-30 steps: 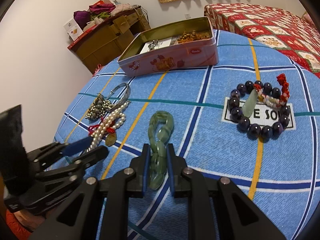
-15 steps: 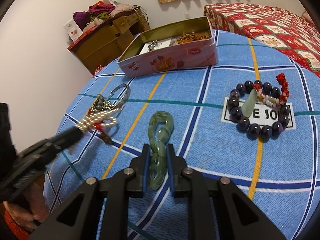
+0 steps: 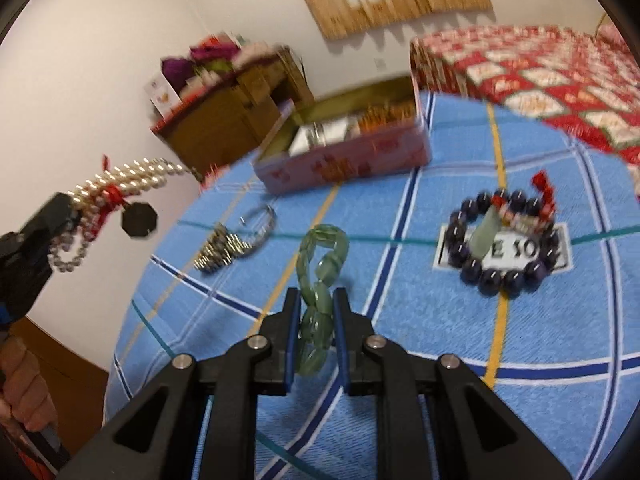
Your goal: Organize jewelry
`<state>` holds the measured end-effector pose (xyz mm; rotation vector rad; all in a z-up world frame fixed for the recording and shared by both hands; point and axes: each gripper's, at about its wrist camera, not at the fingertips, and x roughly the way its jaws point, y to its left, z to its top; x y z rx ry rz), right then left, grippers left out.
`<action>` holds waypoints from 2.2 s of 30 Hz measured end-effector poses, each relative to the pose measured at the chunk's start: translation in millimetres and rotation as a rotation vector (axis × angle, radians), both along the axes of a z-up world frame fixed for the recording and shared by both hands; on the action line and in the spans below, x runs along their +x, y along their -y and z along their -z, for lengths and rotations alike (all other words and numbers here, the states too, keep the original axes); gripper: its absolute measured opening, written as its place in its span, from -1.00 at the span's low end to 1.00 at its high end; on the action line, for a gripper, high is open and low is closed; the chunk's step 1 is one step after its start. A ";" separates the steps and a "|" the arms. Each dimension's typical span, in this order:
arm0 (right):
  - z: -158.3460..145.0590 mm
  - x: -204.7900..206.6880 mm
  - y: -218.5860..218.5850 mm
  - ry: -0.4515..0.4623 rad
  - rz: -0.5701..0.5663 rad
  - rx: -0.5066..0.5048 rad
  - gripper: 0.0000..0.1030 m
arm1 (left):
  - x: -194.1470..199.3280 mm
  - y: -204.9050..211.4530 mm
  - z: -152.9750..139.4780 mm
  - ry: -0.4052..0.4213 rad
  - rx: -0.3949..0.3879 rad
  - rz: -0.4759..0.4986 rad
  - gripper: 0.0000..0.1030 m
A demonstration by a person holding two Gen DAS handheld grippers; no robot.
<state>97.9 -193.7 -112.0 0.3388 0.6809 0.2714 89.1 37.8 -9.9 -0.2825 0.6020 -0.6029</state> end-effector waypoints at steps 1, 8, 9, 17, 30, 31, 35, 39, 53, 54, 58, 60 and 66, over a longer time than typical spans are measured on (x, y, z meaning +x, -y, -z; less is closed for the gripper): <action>-3.4 -3.9 -0.3 0.021 0.006 -0.009 -0.63 | 0.3 -1.3 1.0 -0.001 0.000 -0.005 -0.89; -14.6 -21.2 2.5 0.040 0.004 -0.054 -0.63 | -0.3 -15.9 9.7 -0.012 -0.067 0.019 -0.89; -14.8 -21.8 2.5 0.038 0.007 -0.062 -0.63 | 0.3 -18.0 11.7 -0.021 -0.077 0.018 -0.89; -7.9 -18.0 8.5 -0.018 -0.011 0.019 -0.63 | -1.7 -28.8 17.3 -0.061 -0.212 0.077 -0.89; -12.3 -18.5 5.6 -0.014 -0.021 -0.020 -0.63 | -5.1 -48.0 19.5 -0.114 -0.290 0.044 -0.89; -12.8 -17.7 5.8 -0.016 -0.020 -0.029 -0.63 | -4.2 -45.2 19.0 -0.107 -0.264 0.036 -0.89; -32.8 -6.5 16.9 0.029 -0.007 -0.017 -0.63 | 7.5 -37.3 3.3 -0.060 -0.217 0.032 -0.89; -69.9 19.4 28.6 0.122 0.018 0.004 -0.63 | 40.4 -29.4 -22.4 0.009 -0.203 0.029 -0.89; -51.7 141.4 34.0 0.107 0.140 0.061 -0.63 | 164.8 55.0 26.8 0.035 0.004 -0.010 -0.89; -48.8 147.0 32.4 0.097 0.136 0.061 -0.63 | 169.2 57.7 30.6 0.032 0.019 -0.012 -0.89; -33.8 160.1 23.5 0.064 0.126 0.049 -0.63 | 180.5 60.5 45.4 0.008 0.050 -0.031 -0.89; -29.1 164.2 20.5 0.053 0.117 0.040 -0.63 | 184.2 60.0 51.4 0.000 0.064 -0.039 -0.89; -21.7 164.9 20.3 0.041 0.126 0.025 -0.25 | 191.1 58.1 59.9 -0.040 0.099 -0.060 -0.88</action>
